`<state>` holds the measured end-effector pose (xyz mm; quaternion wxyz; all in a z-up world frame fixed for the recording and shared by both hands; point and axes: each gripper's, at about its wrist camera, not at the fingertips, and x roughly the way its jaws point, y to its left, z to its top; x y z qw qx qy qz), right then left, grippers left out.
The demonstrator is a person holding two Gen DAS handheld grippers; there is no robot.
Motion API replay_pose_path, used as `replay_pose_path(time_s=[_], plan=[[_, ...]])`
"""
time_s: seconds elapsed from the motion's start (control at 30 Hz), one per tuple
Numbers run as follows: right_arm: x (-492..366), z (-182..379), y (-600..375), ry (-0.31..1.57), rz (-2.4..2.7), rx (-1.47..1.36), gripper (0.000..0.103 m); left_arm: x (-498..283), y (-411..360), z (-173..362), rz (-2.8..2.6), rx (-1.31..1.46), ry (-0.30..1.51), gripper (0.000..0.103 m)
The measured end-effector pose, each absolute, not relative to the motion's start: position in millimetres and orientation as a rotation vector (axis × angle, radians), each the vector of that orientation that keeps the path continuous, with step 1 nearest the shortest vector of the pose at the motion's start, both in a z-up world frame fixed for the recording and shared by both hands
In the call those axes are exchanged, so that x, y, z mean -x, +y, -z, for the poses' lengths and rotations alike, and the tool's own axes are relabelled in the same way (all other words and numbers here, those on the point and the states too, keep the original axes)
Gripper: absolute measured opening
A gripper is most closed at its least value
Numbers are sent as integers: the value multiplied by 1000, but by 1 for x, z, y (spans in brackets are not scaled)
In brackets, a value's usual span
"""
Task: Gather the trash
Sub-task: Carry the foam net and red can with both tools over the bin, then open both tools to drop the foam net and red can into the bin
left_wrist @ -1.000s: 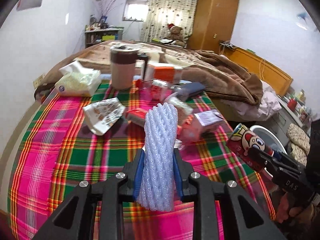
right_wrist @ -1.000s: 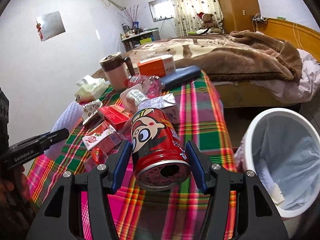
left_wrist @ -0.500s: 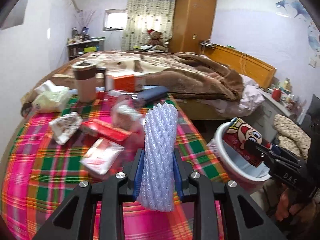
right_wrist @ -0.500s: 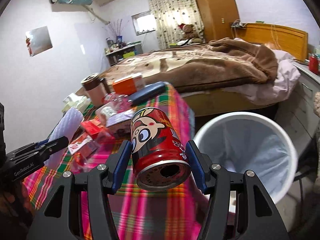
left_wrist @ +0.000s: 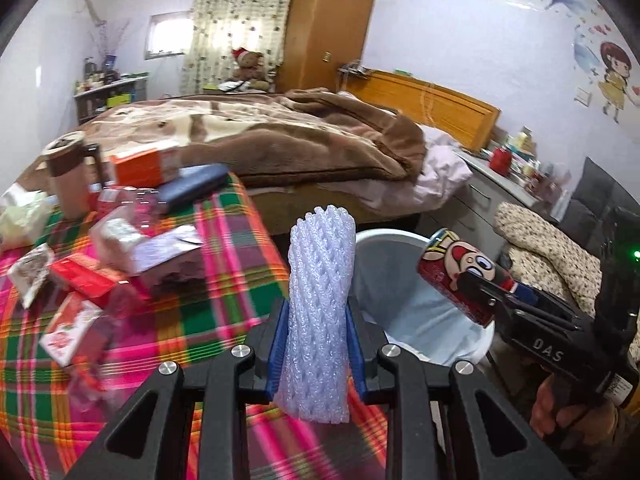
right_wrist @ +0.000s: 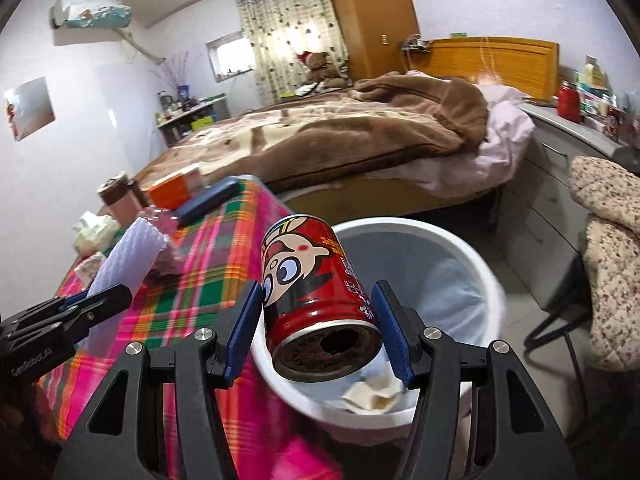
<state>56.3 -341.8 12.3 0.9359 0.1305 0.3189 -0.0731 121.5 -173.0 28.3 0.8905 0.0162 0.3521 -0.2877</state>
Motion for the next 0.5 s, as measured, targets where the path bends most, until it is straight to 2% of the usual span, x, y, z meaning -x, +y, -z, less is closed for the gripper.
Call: replay_pose_path(time_s=[0.5], plan=[[-63,14,-392,745,242,-271,58,-135,-262,5,688,-115,805,28]])
